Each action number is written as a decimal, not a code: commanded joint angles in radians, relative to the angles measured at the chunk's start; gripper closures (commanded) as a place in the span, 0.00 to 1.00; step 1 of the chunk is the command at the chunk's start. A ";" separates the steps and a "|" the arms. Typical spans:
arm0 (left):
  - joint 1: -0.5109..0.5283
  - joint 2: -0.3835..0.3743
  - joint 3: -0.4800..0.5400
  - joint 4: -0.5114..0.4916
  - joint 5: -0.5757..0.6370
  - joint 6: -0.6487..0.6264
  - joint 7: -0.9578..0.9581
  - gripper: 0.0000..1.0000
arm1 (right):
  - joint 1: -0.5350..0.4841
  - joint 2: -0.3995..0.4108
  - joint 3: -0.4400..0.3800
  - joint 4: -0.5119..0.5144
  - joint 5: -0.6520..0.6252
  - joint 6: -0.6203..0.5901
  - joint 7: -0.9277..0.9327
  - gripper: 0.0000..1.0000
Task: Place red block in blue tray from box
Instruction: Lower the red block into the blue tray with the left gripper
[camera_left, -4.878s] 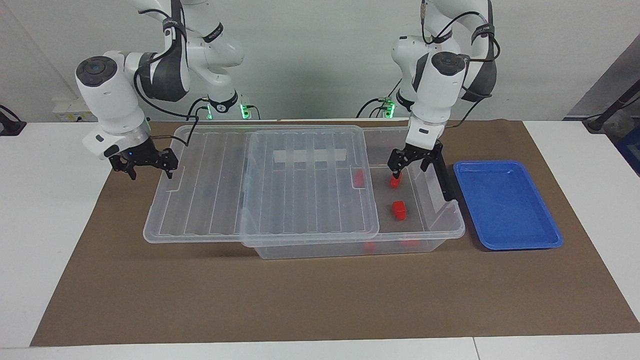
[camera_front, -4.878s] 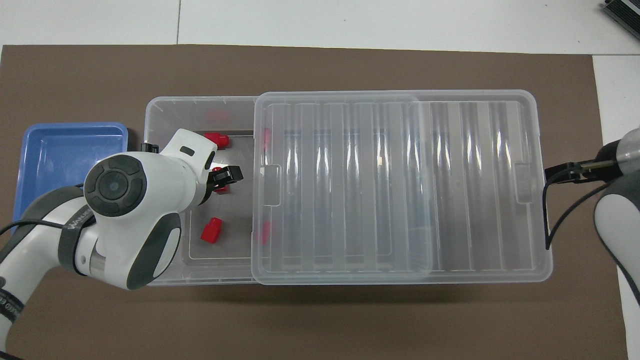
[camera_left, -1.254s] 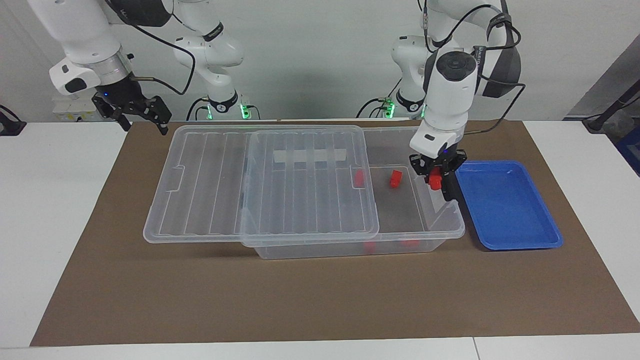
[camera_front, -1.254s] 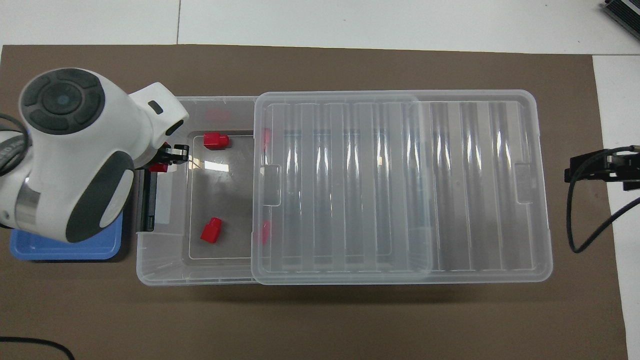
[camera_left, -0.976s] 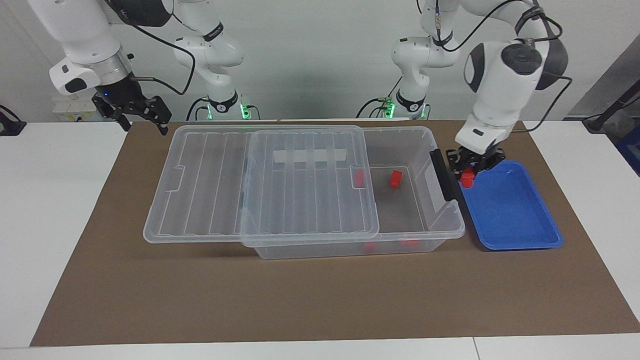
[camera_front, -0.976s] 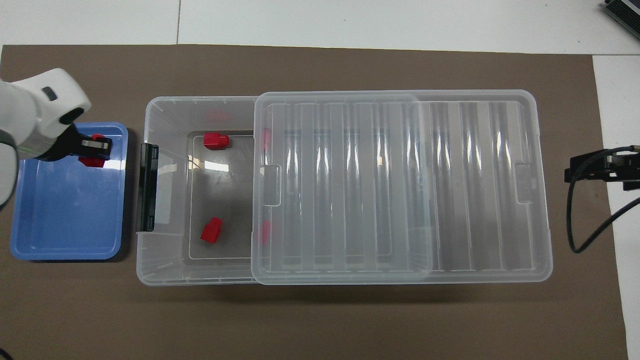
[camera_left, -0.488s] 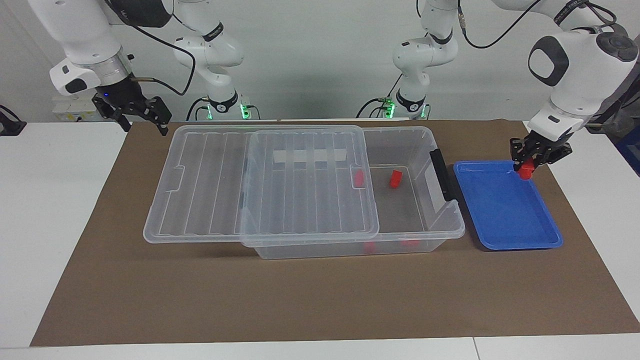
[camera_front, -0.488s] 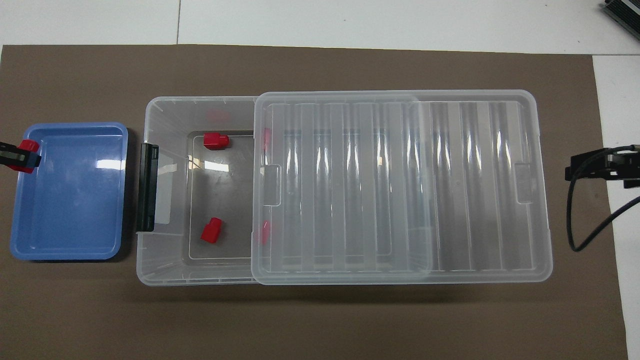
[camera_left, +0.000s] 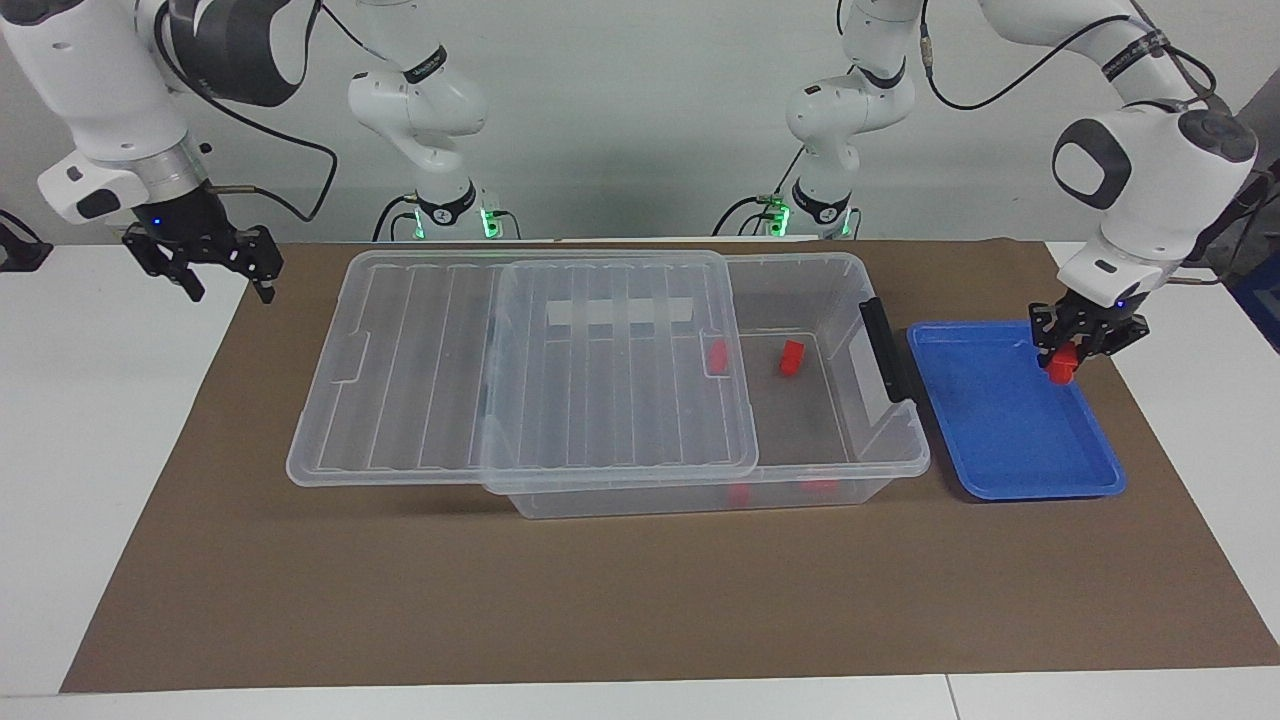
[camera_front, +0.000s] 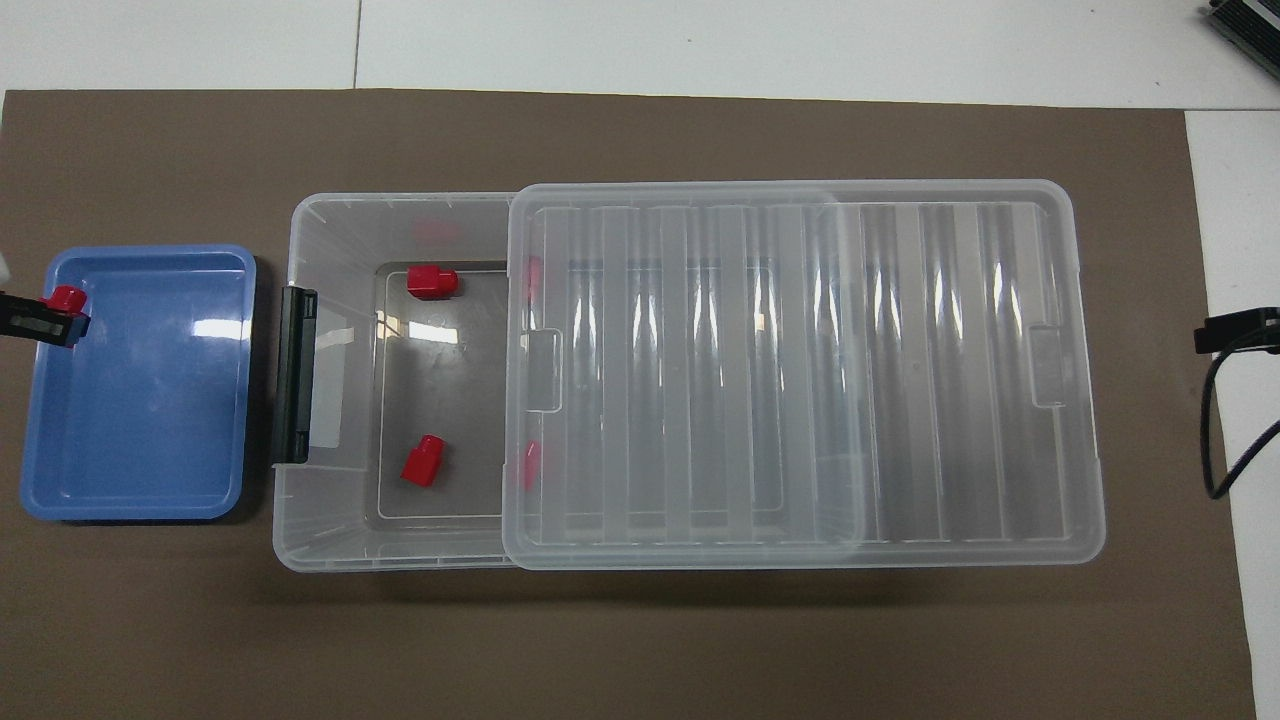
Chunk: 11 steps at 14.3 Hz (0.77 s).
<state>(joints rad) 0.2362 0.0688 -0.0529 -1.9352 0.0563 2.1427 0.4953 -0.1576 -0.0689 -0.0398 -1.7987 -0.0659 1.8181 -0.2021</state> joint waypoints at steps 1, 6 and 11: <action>0.029 0.014 -0.010 -0.056 -0.016 0.095 -0.033 1.00 | -0.030 0.003 0.012 -0.085 -0.015 0.120 -0.057 1.00; 0.029 0.039 -0.010 -0.137 -0.016 0.199 -0.077 1.00 | -0.040 0.047 0.014 -0.166 0.005 0.268 -0.082 1.00; 0.034 0.094 -0.010 -0.179 -0.016 0.281 -0.193 1.00 | -0.027 0.086 0.015 -0.180 0.107 0.297 -0.155 1.00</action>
<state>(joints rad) 0.2596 0.1608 -0.0528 -2.0960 0.0548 2.3905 0.3601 -0.1765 0.0145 -0.0346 -1.9658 0.0011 2.0948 -0.3188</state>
